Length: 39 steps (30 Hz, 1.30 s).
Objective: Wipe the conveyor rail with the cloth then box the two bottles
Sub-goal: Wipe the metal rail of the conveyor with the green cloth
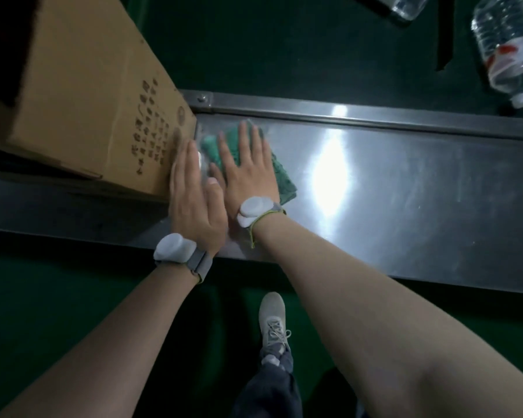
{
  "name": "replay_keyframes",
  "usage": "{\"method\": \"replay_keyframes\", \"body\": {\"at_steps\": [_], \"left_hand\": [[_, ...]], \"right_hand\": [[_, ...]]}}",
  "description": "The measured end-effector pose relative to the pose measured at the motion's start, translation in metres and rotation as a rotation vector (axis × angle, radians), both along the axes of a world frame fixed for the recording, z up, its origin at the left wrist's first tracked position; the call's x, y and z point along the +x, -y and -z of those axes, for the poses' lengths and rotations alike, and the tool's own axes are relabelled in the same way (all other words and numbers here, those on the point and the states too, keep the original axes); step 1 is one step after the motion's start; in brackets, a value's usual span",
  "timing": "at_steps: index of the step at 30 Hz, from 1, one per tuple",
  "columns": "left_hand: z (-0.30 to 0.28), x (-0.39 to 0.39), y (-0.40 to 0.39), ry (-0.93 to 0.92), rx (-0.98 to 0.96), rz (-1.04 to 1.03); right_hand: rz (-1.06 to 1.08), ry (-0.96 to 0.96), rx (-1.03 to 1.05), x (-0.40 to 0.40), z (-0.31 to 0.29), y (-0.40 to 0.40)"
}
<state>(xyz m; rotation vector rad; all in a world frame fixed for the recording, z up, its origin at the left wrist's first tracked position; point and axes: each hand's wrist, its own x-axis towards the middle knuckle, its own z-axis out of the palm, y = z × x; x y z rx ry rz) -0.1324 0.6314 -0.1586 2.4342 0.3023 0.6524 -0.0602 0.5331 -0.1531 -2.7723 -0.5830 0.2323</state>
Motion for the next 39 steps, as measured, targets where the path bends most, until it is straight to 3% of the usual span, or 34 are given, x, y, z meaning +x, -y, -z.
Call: {"method": "replay_keyframes", "body": {"at_steps": [5, 11, 18, 27, 33, 36, 39], "left_hand": [[-0.008, 0.005, 0.001, -0.028, -0.005, 0.010], [-0.024, 0.013, 0.015, -0.250, 0.012, 0.013], [-0.024, 0.005, 0.055, -0.401, 0.049, 0.061], [-0.017, 0.005, 0.112, -0.521, 0.049, 0.138], [-0.016, 0.014, 0.166, -0.553, 0.082, 0.164], [-0.018, 0.018, 0.196, -0.563, 0.088, 0.167], [-0.023, 0.026, 0.244, -0.566, 0.128, 0.213]], "right_hand": [[-0.373, 0.008, -0.006, -0.019, 0.004, 0.010], [-0.475, 0.057, 0.100, -0.069, 0.011, 0.063], [-0.286, 0.102, 0.035, -0.079, 0.009, 0.152], [0.383, 0.103, -0.025, -0.037, -0.006, 0.310], [0.755, 0.122, -0.035, -0.012, -0.012, 0.322], [0.728, 0.139, -0.029, -0.013, -0.014, 0.318], [0.499, 0.094, -0.025, -0.013, -0.014, 0.352]]}}
